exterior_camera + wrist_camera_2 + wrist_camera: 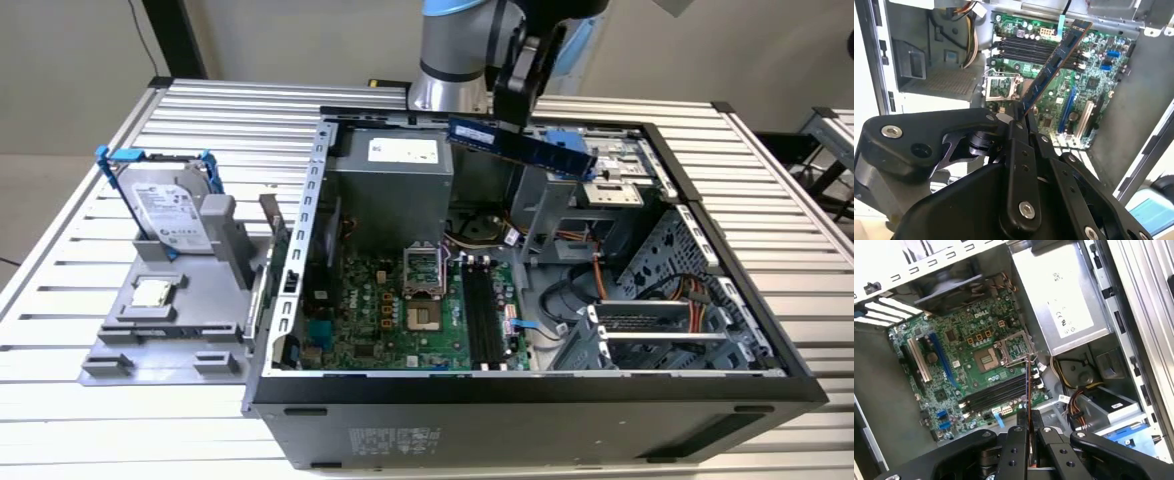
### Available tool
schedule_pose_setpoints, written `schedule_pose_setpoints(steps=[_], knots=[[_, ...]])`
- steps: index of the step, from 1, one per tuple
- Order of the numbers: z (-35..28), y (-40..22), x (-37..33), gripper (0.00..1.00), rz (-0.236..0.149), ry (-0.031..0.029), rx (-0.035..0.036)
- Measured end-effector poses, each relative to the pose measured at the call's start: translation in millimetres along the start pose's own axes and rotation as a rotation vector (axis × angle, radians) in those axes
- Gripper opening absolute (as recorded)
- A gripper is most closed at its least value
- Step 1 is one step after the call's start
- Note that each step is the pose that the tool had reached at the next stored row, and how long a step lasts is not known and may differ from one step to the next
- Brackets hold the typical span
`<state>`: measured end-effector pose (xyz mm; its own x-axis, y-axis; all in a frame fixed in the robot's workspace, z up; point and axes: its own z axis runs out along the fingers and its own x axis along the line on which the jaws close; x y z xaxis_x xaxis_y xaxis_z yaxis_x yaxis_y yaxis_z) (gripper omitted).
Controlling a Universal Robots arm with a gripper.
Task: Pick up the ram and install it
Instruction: 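Insert the ram into the slot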
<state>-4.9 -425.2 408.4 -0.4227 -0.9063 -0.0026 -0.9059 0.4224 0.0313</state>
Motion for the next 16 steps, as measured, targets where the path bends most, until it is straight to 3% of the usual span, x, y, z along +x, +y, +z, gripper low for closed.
schedule_pose_setpoints(steps=[16], knots=[[0.0, 0.0, 0.0, 0.0, 0.225, -0.0071, 0.0005]])
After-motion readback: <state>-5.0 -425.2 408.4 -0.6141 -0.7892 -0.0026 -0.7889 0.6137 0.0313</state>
